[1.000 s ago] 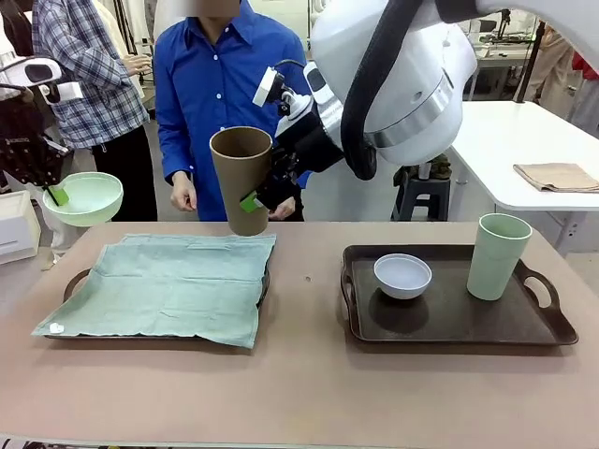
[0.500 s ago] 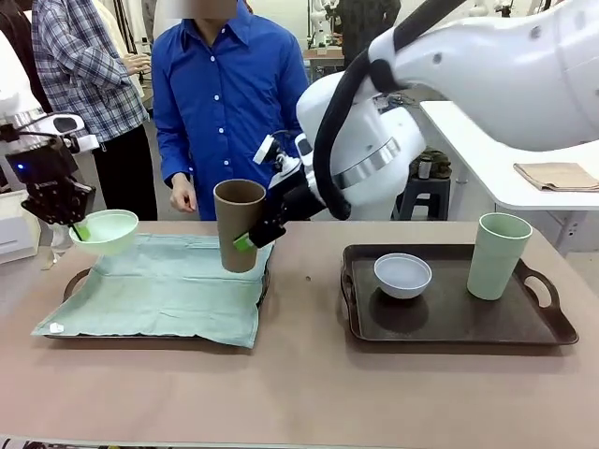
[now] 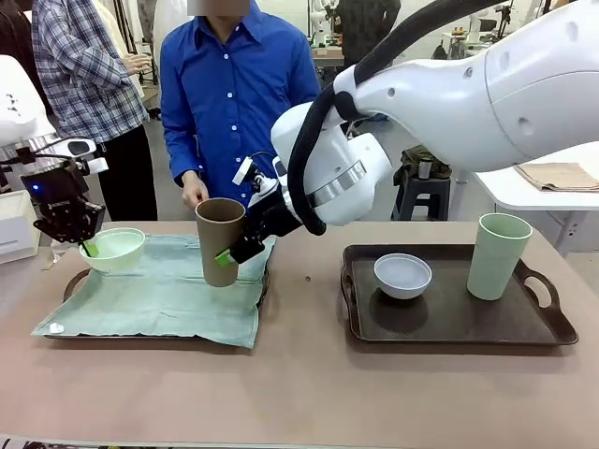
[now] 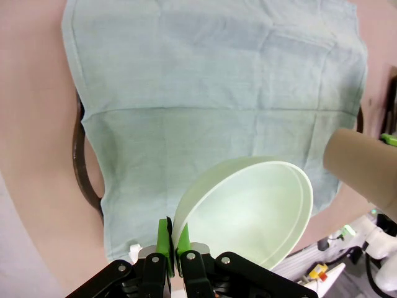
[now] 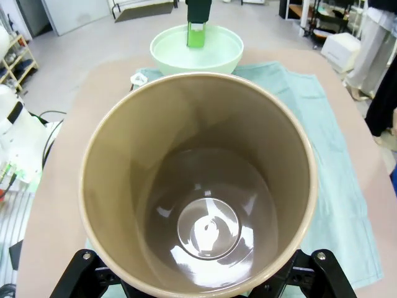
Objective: Set up a tray with a mat and arrange the tableware.
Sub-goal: Place the Picnic Bowl and Reusable plastic cup back onto the Handle tray in front of the human's position.
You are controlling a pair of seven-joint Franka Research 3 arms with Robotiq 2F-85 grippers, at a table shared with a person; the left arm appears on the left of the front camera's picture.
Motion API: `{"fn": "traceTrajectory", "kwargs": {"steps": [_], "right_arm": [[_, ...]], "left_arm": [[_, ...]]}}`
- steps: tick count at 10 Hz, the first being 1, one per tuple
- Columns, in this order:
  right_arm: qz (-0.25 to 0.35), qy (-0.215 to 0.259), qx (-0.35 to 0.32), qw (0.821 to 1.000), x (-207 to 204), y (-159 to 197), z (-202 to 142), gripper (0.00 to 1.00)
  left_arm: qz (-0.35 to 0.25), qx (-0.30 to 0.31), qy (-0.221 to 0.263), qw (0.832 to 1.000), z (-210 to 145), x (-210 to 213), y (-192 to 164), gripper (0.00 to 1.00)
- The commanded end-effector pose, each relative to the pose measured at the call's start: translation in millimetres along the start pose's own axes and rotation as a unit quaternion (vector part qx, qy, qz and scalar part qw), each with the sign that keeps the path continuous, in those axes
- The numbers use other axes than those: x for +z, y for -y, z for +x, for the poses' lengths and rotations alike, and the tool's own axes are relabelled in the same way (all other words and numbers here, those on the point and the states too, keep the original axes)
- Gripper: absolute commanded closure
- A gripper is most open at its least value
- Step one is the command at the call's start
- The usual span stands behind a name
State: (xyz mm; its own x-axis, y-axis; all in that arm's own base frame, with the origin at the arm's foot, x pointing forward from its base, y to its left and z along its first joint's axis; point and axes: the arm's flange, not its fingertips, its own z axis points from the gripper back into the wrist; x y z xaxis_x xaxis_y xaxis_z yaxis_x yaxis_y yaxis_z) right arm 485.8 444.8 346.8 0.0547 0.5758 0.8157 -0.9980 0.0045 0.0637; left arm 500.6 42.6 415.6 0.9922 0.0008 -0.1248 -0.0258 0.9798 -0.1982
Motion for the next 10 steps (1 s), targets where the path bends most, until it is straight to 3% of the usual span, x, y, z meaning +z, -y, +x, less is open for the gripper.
{"fn": "traceTrajectory", "kwargs": {"steps": [1, 5, 10], "right_arm": [[-0.009, -0.019, 0.003, 1.000, -12, 6, 4, 0.17], [-0.006, -0.031, -0.004, 1.000, -25, 12, -11, 0.17], [-0.007, -0.043, -0.008, 0.999, -26, 15, -16, 0.17]], "left_arm": [[0.002, -0.001, 0.005, 1.000, 9, -3, -1, 0.96], [-0.005, -0.006, 0.012, 1.000, 18, -25, -1, 0.96], [-0.015, -0.051, 0.058, 0.997, 24, -63, -3, 0.96]]}}
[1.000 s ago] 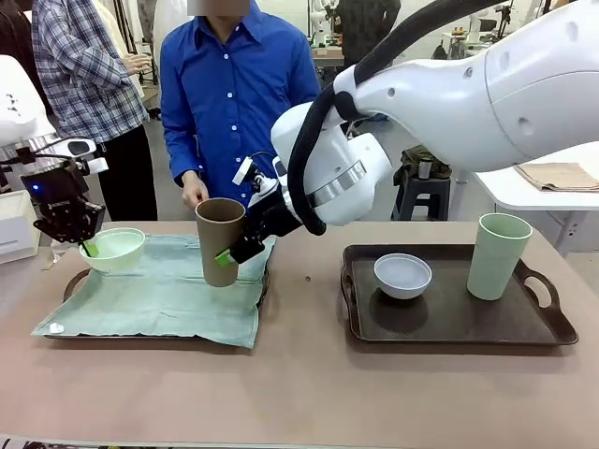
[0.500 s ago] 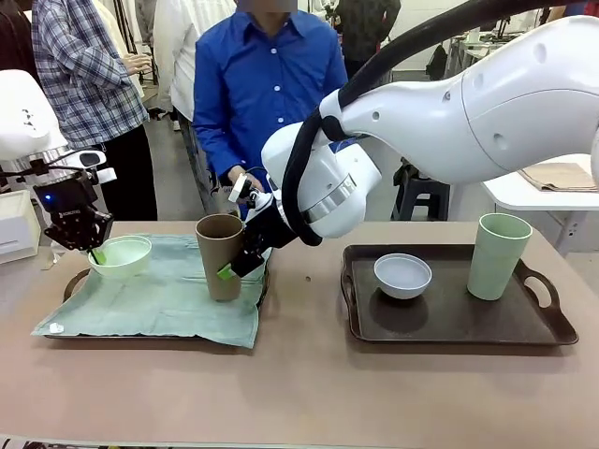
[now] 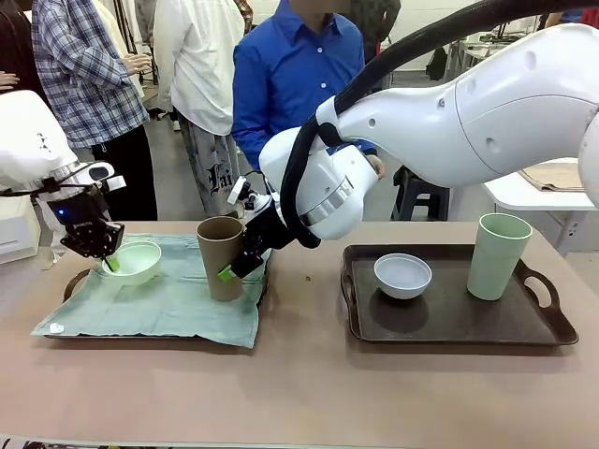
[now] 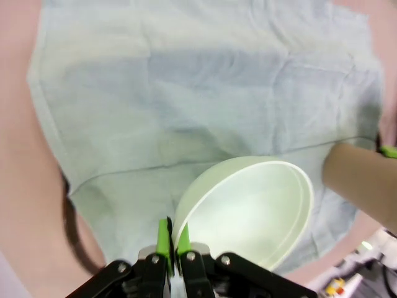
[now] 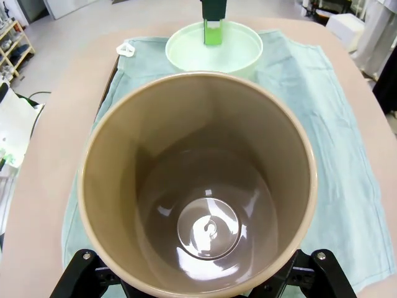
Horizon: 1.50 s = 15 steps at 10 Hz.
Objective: Set up a tray with a mat and arrange the tableware.
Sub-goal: Place the Picnic Bowl and Reusable plastic cup back onto the Handle tray in front of the human's position.
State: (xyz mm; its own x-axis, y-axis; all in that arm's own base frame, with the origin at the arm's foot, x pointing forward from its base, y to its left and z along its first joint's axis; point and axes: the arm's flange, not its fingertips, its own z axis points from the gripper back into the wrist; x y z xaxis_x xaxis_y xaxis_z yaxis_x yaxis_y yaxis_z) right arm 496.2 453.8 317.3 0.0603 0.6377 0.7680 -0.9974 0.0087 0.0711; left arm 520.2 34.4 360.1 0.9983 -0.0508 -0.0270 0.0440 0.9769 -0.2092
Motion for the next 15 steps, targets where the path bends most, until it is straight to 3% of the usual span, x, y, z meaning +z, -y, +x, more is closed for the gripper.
{"fn": "traceTrajectory", "kwargs": {"steps": [1, 5, 6, 7, 8, 9, 10, 11, 12, 13, 14, 15], "right_arm": [[-0.007, -0.005, -0.005, 1.000, -2, 3, 3, 0.17], [-0.006, -0.010, -0.006, 1.000, -2, 5, 4, 0.17], [-0.001, -0.007, -0.012, 1.000, -2, 6, 4, 0.00], [0.003, -0.014, -0.020, 1.000, -3, 7, 3, 0.00], [-0.001, -0.038, -0.030, 0.999, -3, 8, 1, 0.00], [0.002, -0.068, -0.048, 0.997, -2, 9, -1, 0.00], [0.000, -0.108, -0.064, 0.992, 2, 12, -6, 0.00], [0.001, -0.132, -0.082, 0.988, 10, 11, -10, 0.00], [-0.009, -0.153, -0.093, 0.984, 22, 8, -13, 0.00], [-0.023, -0.167, -0.102, 0.980, 38, 4, -13, 0.00], [-0.040, -0.175, -0.111, 0.977, 59, 0, -11, 0.00], [-0.059, -0.181, -0.117, 0.975, 80, -5, -2, 0.00]], "left_arm": [[-0.007, -0.017, 0.013, 1.000, -7, -16, -7, 0.96], [0.013, -0.017, -0.003, 1.000, -8, -28, -20, 0.96], [0.018, -0.009, -0.013, 1.000, -9, -25, -22, 0.36], [0.016, -0.010, -0.013, 1.000, -9, -23, -25, 0.36], [0.016, -0.009, -0.016, 1.000, -9, -21, -27, 0.00], [0.015, -0.006, -0.022, 1.000, -11, -17, -32, 0.35], [0.019, -0.003, -0.035, 0.999, -13, -11, -37, 0.00], [0.022, 0.000, -0.042, 0.999, -20, -6, -54, 0.15], [0.023, -0.002, -0.048, 0.999, -25, 3, -51, 0.00], [0.032, -0.085, -0.035, 0.995, -6, -5, 3, 0.00], [0.048, -0.022, -0.040, 0.998, -14, 7, 17, 0.00], [0.047, -0.026, -0.039, 0.998, -19, 22, 10, 0.00]]}}
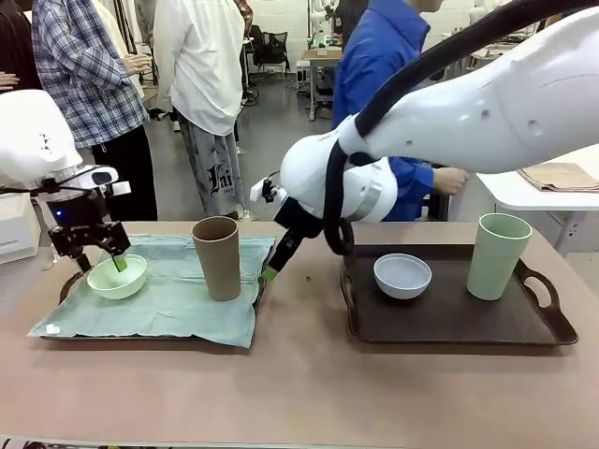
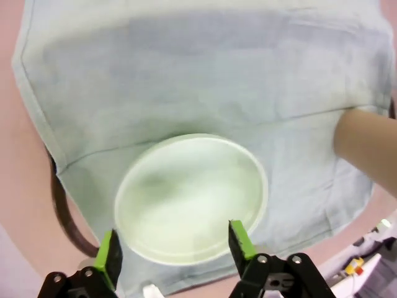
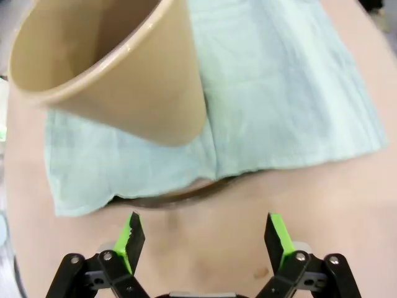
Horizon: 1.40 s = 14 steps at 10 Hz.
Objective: Set up a tray with a mat and arrange the tableware.
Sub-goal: Place the Picnic Bowl and Reusable plastic cup back onto the Handle tray in front of the human's position.
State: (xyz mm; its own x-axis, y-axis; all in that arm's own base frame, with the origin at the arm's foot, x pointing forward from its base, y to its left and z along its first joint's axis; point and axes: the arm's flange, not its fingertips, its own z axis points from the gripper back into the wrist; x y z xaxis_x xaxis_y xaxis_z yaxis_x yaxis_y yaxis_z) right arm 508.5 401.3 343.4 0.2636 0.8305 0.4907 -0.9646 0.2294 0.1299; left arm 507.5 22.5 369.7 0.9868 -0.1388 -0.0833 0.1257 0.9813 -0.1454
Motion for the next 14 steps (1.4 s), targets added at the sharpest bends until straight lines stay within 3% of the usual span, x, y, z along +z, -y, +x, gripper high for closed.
{"fn": "traceTrajectory", "kwargs": {"steps": [1, 7, 11, 14], "right_arm": [[-0.024, -0.017, -0.013, 0.999, 45, -22, -1, 0.00], [-0.071, -0.133, -0.091, 0.984, 136, -56, 22, 0.00], [-0.174, -0.193, -0.190, 0.947, 199, -82, 50, 0.00], [-0.251, -0.215, -0.206, 0.921, 236, -118, 81, 0.00]], "left_arm": [[0.011, 0.004, 0.001, 1.000, -15, 25, 3, 0.00], [0.073, 0.014, 0.003, 0.997, -37, 110, 54, 0.00], [0.083, -0.004, 0.070, 0.994, -48, 165, 104, 0.00], [0.100, 0.017, 0.111, 0.989, -64, 201, 130, 0.00]]}}
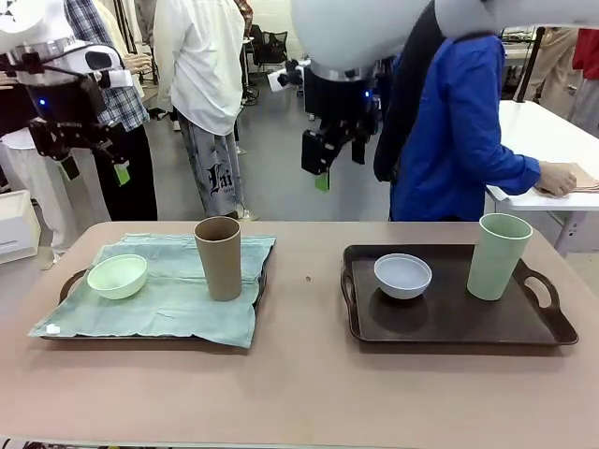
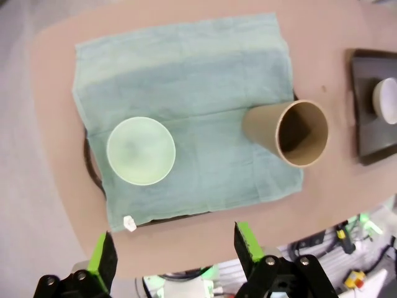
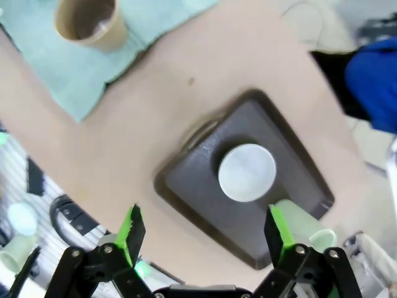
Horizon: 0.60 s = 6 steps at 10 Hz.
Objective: Set up a tray with a mat and arrange the tableware.
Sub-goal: Place the Picnic Bowl and Reusable plastic cup back onto the Handle tray in front of the human's position.
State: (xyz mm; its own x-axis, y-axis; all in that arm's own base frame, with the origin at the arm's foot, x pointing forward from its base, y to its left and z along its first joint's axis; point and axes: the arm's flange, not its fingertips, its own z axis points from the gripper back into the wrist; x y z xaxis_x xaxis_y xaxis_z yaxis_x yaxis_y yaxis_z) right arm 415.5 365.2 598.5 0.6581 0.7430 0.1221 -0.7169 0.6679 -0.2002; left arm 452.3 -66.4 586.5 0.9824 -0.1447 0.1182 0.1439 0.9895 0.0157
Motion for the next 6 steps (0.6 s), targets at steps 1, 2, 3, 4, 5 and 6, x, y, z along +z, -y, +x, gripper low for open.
{"fn": "traceTrajectory", "kwargs": {"steps": [1, 2, 3, 4, 5, 6], "right_arm": [[0.031, 0.012, 0.001, 0.999, 1.9, -5.1, 9.7, 0.00], [0.000, 0.000, 0.000, 1.000, 0.0, 0.0, 0.0, 0.00], [0.000, 0.000, 0.000, 1.000, 0.0, 0.0, 0.0, 0.00], [0.000, 0.000, 0.000, 1.000, 0.0, 0.0, 0.0, 0.00], [0.000, 0.000, 0.000, 1.000, 0.0, 0.0, 0.0, 0.00], [0.000, 0.000, 0.000, 1.000, 0.0, 0.0, 0.0, 0.00]], "left_arm": [[-0.006, -0.008, -0.013, 1.000, 2.4, -12.8, -5.1, 0.00], [-0.006, -0.008, -0.013, 1.000, 2.4, -12.8, -5.1, 0.00], [-0.006, -0.008, -0.013, 1.000, 2.4, -12.8, -5.1, 0.00], [-0.006, -0.008, -0.013, 1.000, 2.4, -12.8, -5.1, 0.00], [-0.006, -0.008, -0.013, 1.000, 2.4, -12.8, -5.1, 0.00], [-0.006, -0.008, -0.013, 1.000, 2.4, -12.8, -5.1, 0.00]]}}
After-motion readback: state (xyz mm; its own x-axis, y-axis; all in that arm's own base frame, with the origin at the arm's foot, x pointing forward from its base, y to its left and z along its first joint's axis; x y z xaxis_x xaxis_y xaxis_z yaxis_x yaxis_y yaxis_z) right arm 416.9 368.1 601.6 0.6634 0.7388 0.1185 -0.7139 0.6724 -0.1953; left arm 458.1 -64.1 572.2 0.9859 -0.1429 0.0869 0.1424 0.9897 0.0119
